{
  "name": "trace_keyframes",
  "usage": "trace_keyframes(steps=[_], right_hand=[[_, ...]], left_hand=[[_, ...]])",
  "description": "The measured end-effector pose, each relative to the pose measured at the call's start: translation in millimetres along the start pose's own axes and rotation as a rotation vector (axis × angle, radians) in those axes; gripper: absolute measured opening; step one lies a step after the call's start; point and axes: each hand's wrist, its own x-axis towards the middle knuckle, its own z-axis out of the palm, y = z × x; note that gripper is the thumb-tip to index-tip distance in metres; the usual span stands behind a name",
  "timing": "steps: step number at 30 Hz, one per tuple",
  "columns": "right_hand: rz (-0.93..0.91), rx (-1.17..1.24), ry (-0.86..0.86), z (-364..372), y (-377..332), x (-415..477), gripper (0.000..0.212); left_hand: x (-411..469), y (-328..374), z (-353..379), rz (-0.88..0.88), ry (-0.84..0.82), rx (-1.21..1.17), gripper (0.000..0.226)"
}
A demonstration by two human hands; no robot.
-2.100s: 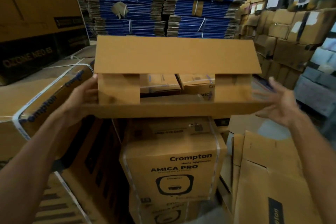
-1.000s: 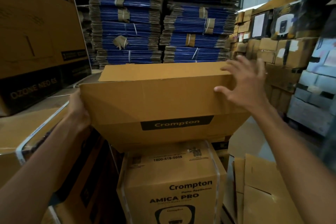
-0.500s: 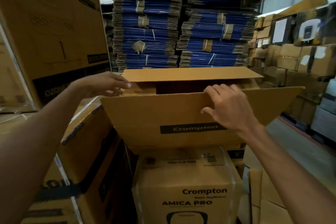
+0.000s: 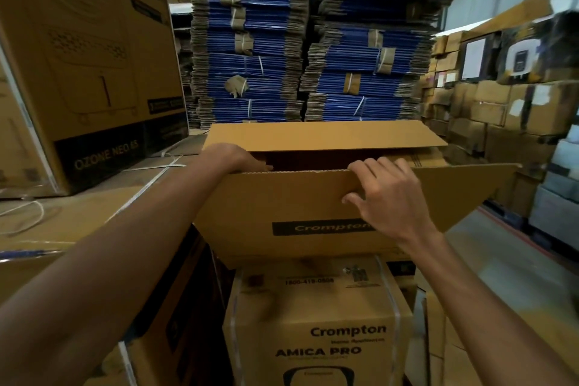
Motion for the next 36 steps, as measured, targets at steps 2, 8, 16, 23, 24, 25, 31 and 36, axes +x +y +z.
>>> trace_keyframes(steps=[2,8,16,23,24,25,31,36], right_hand=[[0.007,0.004,0.009,0.6,0.1,-1.5,0.054],[0.005,0.006,0.043,2.0,-0.8,-2.3,0.054],[0.004,0.037,0.077,1.3,-2.8,-4.8,0.051],[-0.031,0.046,0.12,0.7,-7.6,-20.2,0.041],[-0.033,0.043,0.13,0.6,-7.3,-22.8,0.041],[-0.034,0.042,0.139,0.5,-6.8,-25.0,0.041],[-0.038,0.036,0.158,2.0,-9.1,-28.2,0.038],[-0.048,0.035,0.174,3.6,-14.8,-27.8,0.033]], left_hand=[[23.6,-6.7,3.9,-0.064,0.024,0.0,0.107],[24.9,0.2,4.3,0.007,-0.122,0.121,0.085],[-4.8,13.3,-11.7,0.287,0.245,0.241,0.062],[5.6,21.5,-44.1,0.209,0.682,-0.005,0.089],[7.8,25.2,-41.4,0.175,0.643,-0.003,0.098],[13.9,27.6,-36.3,0.144,0.589,-0.006,0.106],[75.7,13.8,-1.8,-0.001,0.293,0.078,0.156],[53.2,18.3,8.8,-0.033,0.304,0.051,0.142]])
